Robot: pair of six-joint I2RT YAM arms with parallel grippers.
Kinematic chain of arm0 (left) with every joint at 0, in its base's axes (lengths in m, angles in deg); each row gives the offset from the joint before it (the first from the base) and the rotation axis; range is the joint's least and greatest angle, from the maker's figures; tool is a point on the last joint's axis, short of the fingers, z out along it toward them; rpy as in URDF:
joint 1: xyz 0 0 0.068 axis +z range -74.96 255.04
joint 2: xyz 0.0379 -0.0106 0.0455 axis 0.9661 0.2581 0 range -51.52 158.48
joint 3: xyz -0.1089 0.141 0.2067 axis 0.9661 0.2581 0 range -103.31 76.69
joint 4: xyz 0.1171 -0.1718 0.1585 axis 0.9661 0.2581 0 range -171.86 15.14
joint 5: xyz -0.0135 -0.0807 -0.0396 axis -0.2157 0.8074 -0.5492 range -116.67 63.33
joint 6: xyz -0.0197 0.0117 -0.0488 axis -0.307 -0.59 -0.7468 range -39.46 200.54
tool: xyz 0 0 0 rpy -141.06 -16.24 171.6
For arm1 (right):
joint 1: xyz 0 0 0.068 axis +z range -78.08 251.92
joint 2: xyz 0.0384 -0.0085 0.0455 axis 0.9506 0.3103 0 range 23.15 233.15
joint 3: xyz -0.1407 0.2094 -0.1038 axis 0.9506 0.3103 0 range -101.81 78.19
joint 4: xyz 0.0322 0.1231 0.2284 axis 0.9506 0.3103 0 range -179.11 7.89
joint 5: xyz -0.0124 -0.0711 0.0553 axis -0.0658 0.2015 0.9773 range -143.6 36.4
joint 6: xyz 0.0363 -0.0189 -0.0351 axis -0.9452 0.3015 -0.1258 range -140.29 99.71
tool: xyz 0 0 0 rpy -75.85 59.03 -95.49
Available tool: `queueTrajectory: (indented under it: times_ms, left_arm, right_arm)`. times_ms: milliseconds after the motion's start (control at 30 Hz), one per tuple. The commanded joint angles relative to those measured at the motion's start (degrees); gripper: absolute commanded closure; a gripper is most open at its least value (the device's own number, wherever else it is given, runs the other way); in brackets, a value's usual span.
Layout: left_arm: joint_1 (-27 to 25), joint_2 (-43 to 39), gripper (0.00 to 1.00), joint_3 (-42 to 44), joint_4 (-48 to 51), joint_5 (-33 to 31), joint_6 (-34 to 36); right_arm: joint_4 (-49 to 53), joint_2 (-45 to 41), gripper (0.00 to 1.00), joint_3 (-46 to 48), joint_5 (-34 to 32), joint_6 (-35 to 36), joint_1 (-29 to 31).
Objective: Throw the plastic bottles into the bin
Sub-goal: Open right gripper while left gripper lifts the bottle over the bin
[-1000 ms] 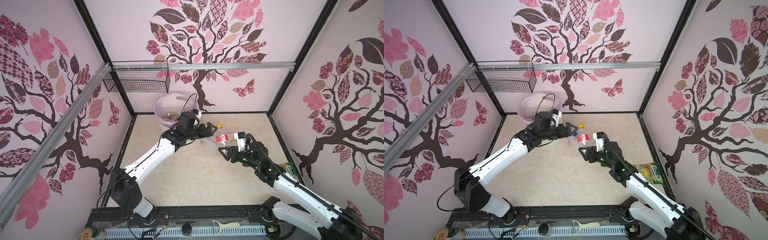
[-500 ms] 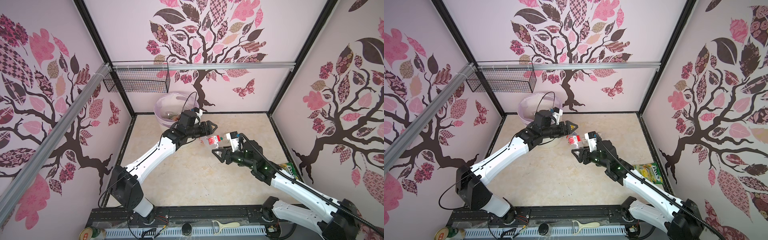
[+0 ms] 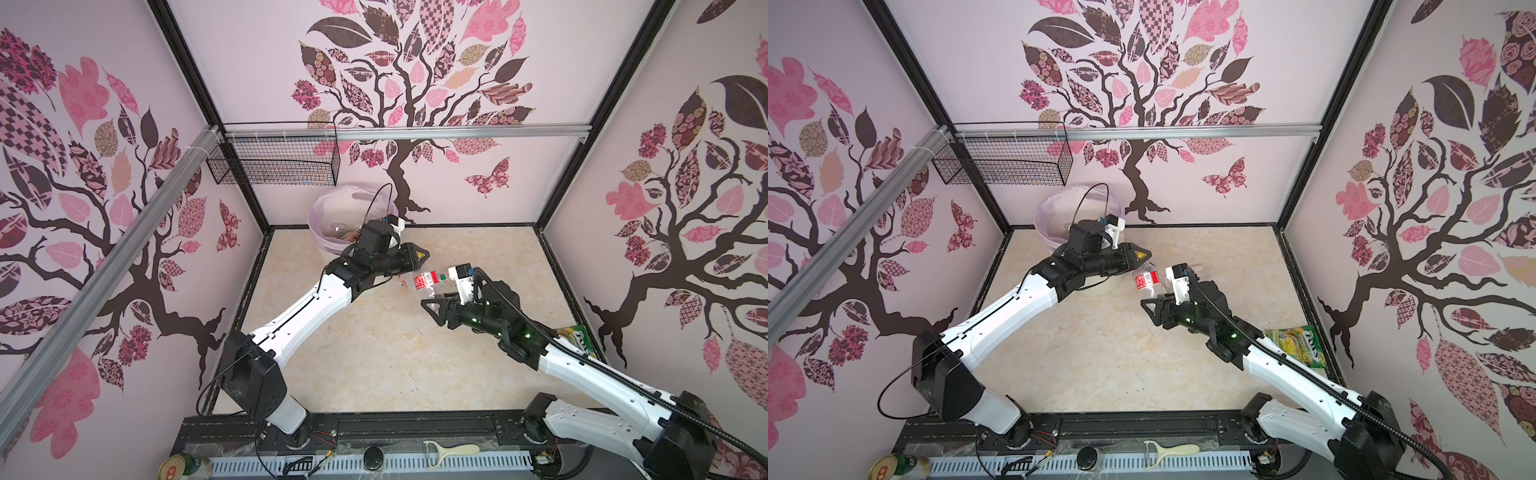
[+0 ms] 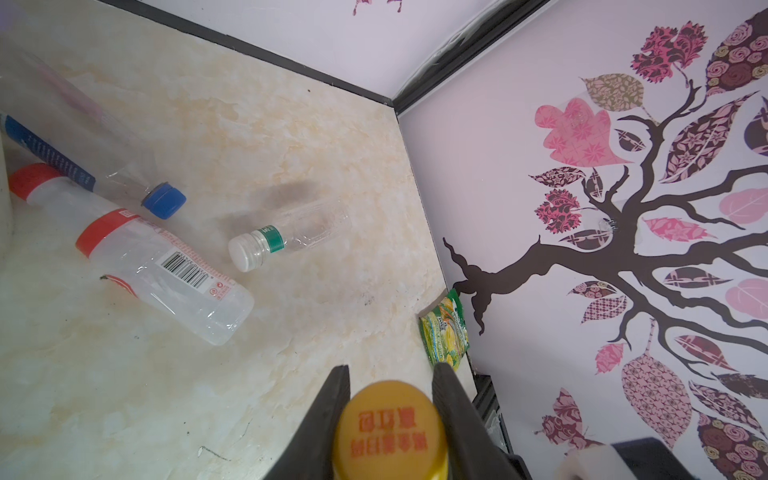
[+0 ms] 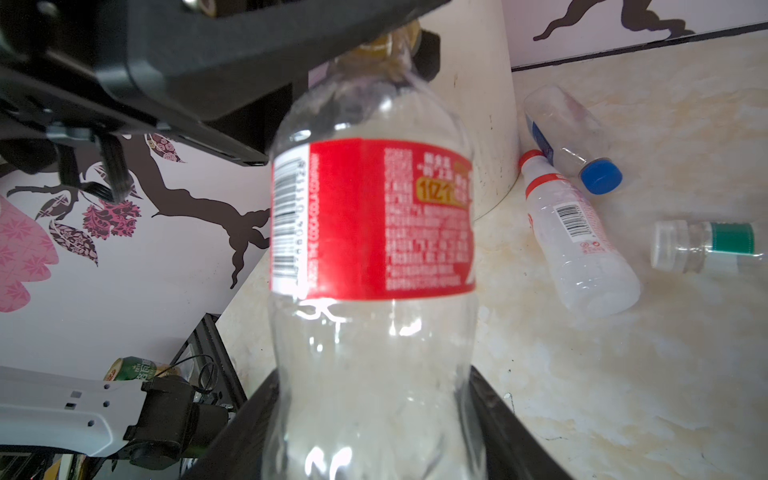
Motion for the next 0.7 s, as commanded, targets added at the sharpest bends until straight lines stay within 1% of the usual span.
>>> queueTrajectory:
  times_ms: [0, 33, 133, 167, 233, 333, 400, 500, 567, 667]
  left_arm:
    - [-0.1, -0.3, 0.72, -1.1, -0.6, -0.7, 1.4]
    - [0.0, -0.4, 0.72, -1.1, -0.5, -0.7, 1.5]
    - [0.0, -0.5, 0.74, -1.8, 0.3, -1.3, 2.3]
    - [0.1, -0.5, 0.74, -2.4, 1.0, -1.7, 2.9]
    - [0.0, -0.3, 0.76, -4.5, 3.4, -2.8, 5.1]
    - [0.3, 1.1, 0.78, -10.2, 9.5, -4.7, 9.8]
    - [0.5, 3.1, 0.78, -16.4, 15.4, -6.7, 13.6]
    - [0.8, 5.7, 0.77, -24.7, 22.5, -10.3, 18.5]
    - [1.2, 6.6, 0.77, -28.5, 24.9, -12.6, 20.8]
    - [2.2, 8.5, 0.77, -36.9, 28.1, -15.2, 23.9]
  right_arm:
    - [0.1, 0.3, 0.45, -2.5, -1.3, 0.5, 0.3]
    - [0.1, 0.3, 0.42, -2.5, -1.3, 0.5, 0.3]
    - [0.8, 0.1, 0.3, -2.7, -2.1, 0.5, 0.4]
    - [1.3, 0.0, 0.24, -2.9, -2.6, 0.7, 0.3]
    - [2.4, -0.3, 0.17, -3.8, -3.7, 1.2, 0.4]
    - [3.7, -1.2, 0.07, -4.9, -4.8, 2.0, 0.4]
    - [4.1, -1.8, 0.0, -5.6, -5.9, 2.7, 0.3]
    - [5.7, -1.9, 0.01, -7.5, -8.0, 4.0, 0.3]
    - [7.1, -1.6, 0.01, -9.3, -9.5, 5.1, 0.3]
    - [8.7, -0.9, 0.01, -12.1, -10.8, 6.3, 0.3]
